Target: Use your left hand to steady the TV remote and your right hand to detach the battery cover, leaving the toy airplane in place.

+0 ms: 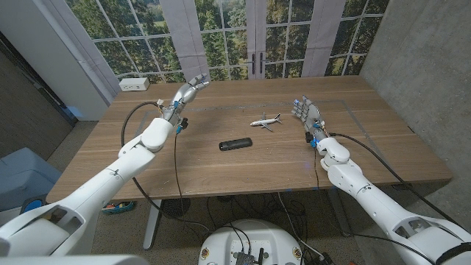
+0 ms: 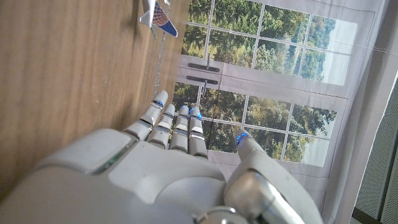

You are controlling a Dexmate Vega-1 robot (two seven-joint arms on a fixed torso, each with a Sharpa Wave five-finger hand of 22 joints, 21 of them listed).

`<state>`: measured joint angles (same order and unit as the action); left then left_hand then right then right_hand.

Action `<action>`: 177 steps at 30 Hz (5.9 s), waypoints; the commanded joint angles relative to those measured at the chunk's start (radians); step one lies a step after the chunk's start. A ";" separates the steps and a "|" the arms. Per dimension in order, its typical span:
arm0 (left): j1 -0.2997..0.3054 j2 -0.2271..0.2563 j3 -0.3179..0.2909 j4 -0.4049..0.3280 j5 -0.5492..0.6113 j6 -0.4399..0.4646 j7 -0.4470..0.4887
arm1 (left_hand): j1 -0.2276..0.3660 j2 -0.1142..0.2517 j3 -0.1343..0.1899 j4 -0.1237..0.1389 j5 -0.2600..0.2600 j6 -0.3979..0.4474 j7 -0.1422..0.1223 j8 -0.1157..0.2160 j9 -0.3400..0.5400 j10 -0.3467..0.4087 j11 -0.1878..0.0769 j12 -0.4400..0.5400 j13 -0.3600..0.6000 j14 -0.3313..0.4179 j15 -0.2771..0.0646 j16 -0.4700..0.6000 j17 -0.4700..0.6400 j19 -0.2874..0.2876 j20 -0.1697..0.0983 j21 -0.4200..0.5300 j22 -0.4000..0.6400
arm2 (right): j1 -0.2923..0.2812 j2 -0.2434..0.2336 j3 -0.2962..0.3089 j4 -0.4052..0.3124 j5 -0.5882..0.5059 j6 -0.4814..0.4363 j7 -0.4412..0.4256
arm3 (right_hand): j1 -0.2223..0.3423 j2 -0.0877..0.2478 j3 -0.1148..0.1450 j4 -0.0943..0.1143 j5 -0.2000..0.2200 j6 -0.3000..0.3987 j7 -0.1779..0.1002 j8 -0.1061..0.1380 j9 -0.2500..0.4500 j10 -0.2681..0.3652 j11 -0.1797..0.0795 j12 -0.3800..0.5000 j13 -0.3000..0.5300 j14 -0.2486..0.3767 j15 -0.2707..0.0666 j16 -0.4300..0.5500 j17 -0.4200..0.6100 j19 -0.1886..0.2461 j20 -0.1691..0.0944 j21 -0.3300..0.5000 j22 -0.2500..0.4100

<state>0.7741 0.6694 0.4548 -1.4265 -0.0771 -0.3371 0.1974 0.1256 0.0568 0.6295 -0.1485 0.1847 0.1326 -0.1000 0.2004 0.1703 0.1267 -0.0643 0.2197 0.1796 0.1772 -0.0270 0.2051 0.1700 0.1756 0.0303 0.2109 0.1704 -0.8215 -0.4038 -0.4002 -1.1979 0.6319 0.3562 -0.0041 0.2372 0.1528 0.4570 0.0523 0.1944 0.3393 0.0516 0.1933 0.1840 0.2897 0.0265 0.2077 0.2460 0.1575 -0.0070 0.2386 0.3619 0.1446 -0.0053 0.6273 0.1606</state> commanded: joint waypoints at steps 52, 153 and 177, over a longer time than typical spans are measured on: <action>0.115 0.182 0.057 -0.439 0.440 0.452 0.025 | 0.268 -0.109 0.028 -0.047 -0.011 0.150 -0.005 0.051 0.012 0.099 -0.069 -0.007 0.011 0.131 -0.088 0.002 0.010 0.096 0.015 0.002 0.008 | -0.093 -0.012 0.003 -0.110 -0.082 0.102 -0.091 | 0.026 0.014 0.008 -0.039 -0.012 0.020 -0.001 0.008 0.002 0.034 0.003 0.009 -0.010 0.013 0.003 0.016 0.000 0.031 0.017 -0.031 0.007; 0.054 0.191 0.265 -0.620 0.902 0.788 -0.392 | 0.591 -0.189 -0.096 -0.027 -0.013 0.321 -0.005 0.086 0.016 0.302 -0.128 -0.001 0.020 0.281 -0.168 0.021 0.024 0.275 -0.057 0.029 0.016 | -0.179 -0.031 0.033 -0.172 -0.074 0.152 -0.096 | 0.015 0.016 0.004 -0.059 -0.016 0.027 -0.003 0.004 0.003 0.049 0.010 0.010 -0.017 0.015 0.004 0.030 0.002 0.057 0.020 -0.083 0.008; 0.078 0.168 0.290 -0.615 0.972 0.789 -0.438 | 0.605 -0.173 -0.131 -0.017 -0.014 0.320 0.002 0.075 0.017 0.321 -0.119 -0.004 0.022 0.307 -0.166 0.030 0.031 0.306 -0.050 0.035 0.017 | -0.204 -0.041 0.042 -0.189 -0.069 0.165 -0.093 | 0.007 0.017 0.003 -0.058 -0.016 0.037 -0.002 0.007 0.003 0.061 0.016 0.014 -0.016 0.023 0.007 0.036 0.004 0.066 0.022 -0.096 0.009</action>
<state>0.8383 0.8510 0.7320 -2.0459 0.8646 0.4481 -0.2251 0.7230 -0.1221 0.5035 -0.1685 0.1700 0.4586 -0.1012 0.2776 0.1838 0.4396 -0.1908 0.2167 0.1978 0.4701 -0.0483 0.2294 0.1981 0.4630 -0.0210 0.2376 0.1839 -1.0133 -0.4389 -0.3624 -1.3798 0.5573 0.5151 -0.1026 0.2476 0.1633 0.4582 -0.0043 0.1815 0.3627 0.0532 0.1932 0.1836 0.3396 0.0411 0.2144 0.2280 0.1756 0.0001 0.2701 0.3645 0.2035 0.0179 0.5341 0.1649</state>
